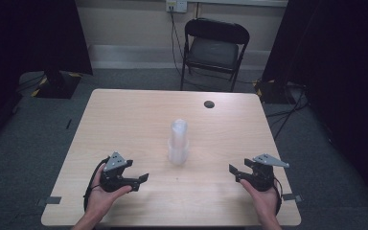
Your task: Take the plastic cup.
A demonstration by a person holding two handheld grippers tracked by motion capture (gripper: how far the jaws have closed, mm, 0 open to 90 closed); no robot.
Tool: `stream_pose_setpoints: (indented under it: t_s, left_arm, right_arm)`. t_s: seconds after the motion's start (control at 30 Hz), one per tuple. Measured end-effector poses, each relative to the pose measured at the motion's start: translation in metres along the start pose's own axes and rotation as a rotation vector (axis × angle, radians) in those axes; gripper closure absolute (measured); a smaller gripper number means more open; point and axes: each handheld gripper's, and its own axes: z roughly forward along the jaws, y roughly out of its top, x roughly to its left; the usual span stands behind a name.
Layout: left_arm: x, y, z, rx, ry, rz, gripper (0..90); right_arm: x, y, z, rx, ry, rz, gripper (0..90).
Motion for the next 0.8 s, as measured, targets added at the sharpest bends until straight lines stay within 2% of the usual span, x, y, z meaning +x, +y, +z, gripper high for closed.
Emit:
stream_pose_setpoints:
  t_s: [0.07,0.17,0.27,0.3,0.37,0.43,0.5,0.53,0.6,0.8]
  left_arm:
    - [0.0,0.001,0.003,0.005,0.009,-0.008,18.5]
    - [0.002,0.003,0.007,-0.016,-0.034,-0.071,18.9]
    - [-0.001,0.005,0.006,-0.066,-0.019,-0.046,18.9]
    - [-0.002,0.006,0.005,-0.084,-0.031,-0.046,18.9]
    - [-0.005,0.008,0.004,-0.086,-0.055,-0.061,18.9]
    - [-0.01,0.011,0.002,-0.064,-0.049,-0.026,18.8]
    - [-0.013,0.014,0.001,-0.049,-0.049,-0.017,17.5]
    - [-0.015,0.015,0.001,-0.055,-0.054,-0.015,17.5]
    - [-0.018,0.017,-0.001,-0.048,-0.052,0.017,17.3]
    - [-0.023,0.033,-0.003,-0.08,-0.07,0.055,17.3]
  right_arm:
    - [0.004,0.0,0.003,0.003,0.004,-0.031,25.0]
    - [0.008,-0.001,0.009,0.035,0.048,-0.04,25.6]
    - [0.011,0.0,0.01,0.039,0.057,-0.053,25.7]
    - [0.011,0.0,0.01,0.033,0.06,-0.056,27.2]
    - [0.01,-0.001,0.008,0.018,0.057,-0.04,27.3]
    - [0.009,0.0,0.006,0.019,0.076,-0.01,27.3]
    - [0.008,0.0,0.005,0.012,0.077,-0.002,27.3]
    - [0.008,0.0,0.004,0.015,0.083,0.005,27.3]
    - [0.008,0.0,0.002,0.012,0.084,0.013,27.2]
    - [0.011,0.003,0.002,0.004,0.097,-0.001,27.7]
